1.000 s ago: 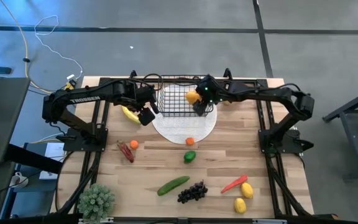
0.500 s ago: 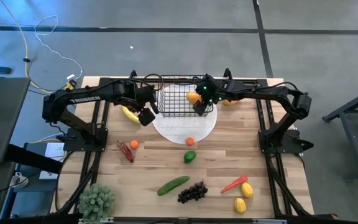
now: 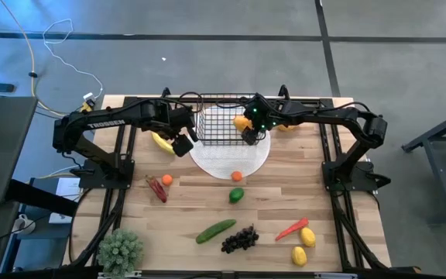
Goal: Build produce basket
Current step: Put the bottom mango into the wire basket, then put the left orange into the wire basket
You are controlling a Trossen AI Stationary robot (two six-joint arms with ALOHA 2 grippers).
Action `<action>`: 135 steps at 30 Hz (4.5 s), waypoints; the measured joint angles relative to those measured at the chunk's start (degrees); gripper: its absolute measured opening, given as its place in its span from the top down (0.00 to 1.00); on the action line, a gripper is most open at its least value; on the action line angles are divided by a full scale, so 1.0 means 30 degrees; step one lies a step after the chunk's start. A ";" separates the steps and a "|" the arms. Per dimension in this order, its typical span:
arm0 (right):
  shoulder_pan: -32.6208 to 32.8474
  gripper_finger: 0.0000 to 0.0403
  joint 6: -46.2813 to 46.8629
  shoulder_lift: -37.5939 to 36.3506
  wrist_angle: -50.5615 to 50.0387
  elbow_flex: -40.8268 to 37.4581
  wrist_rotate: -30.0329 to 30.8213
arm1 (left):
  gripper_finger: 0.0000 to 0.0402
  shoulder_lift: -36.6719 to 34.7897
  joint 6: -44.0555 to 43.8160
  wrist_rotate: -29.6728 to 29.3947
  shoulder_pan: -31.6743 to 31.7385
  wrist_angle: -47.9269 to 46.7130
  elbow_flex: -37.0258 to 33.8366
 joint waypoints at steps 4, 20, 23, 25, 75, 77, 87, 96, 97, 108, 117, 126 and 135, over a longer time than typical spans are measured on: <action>-0.0007 0.40 0.0461 0.0000 -0.0012 0.0000 0.0000 | 0.39 0.0000 0.0526 0.0000 0.0002 -0.0011 0.0000; 0.0066 0.40 0.0149 0.0000 -0.0191 0.0000 0.0117 | 0.39 0.0000 0.3263 0.0510 0.2302 -0.0029 0.0000; 0.0044 0.37 0.0537 -0.0007 -0.0546 0.0000 0.0109 | 0.39 0.0000 0.3793 0.0517 0.3016 -0.0029 0.0000; 0.0044 0.34 0.0829 -0.0007 -0.0644 0.0000 0.0109 | 0.39 -0.0003 0.4127 0.0517 0.3471 -0.0029 0.0000; -0.0262 0.31 0.2369 -0.7382 -0.0813 0.0036 0.1599 | 0.39 -0.3009 -0.6201 0.6382 -0.1709 0.1956 -0.8237; -0.0246 0.31 0.2362 -0.7424 -0.0910 0.0036 0.1596 | 0.39 -0.3002 -0.7386 0.6366 -0.2349 0.3019 -0.9031; 0.0051 0.31 0.2362 -0.7431 -0.2791 0.0036 0.1479 | 0.39 -0.3002 -1.1276 0.5698 -0.4132 0.6068 -1.1448; 0.0051 0.31 0.2362 -0.7431 -0.3137 0.0036 0.1496 | 0.39 -0.2838 -1.3428 0.5008 -0.5082 0.8223 -1.2810; 0.0051 0.31 0.2355 -0.7431 -0.3137 0.0036 0.1501 | 0.39 -0.2703 -1.3631 0.4796 -0.5169 0.8243 -1.2831; 0.0051 0.31 0.2359 -0.7431 -0.3183 0.0036 0.1523 | 0.39 -0.0983 -1.3739 0.4781 -0.5236 0.8938 -1.2837; 0.0051 0.31 0.2362 -0.7424 -0.3254 0.0036 0.1530 | 0.39 0.0304 -1.4023 0.4910 -0.5229 0.8866 -1.2837; 0.0051 0.31 0.2359 -0.7424 -0.3254 0.0036 0.1530 | 0.43 0.1765 -1.3752 0.4744 -0.5229 0.8831 -1.2837; 0.0051 0.31 0.2362 -0.7424 -0.3254 0.0029 0.1530 | 0.65 0.1617 -1.3313 0.4940 -0.5222 0.8859 -1.2757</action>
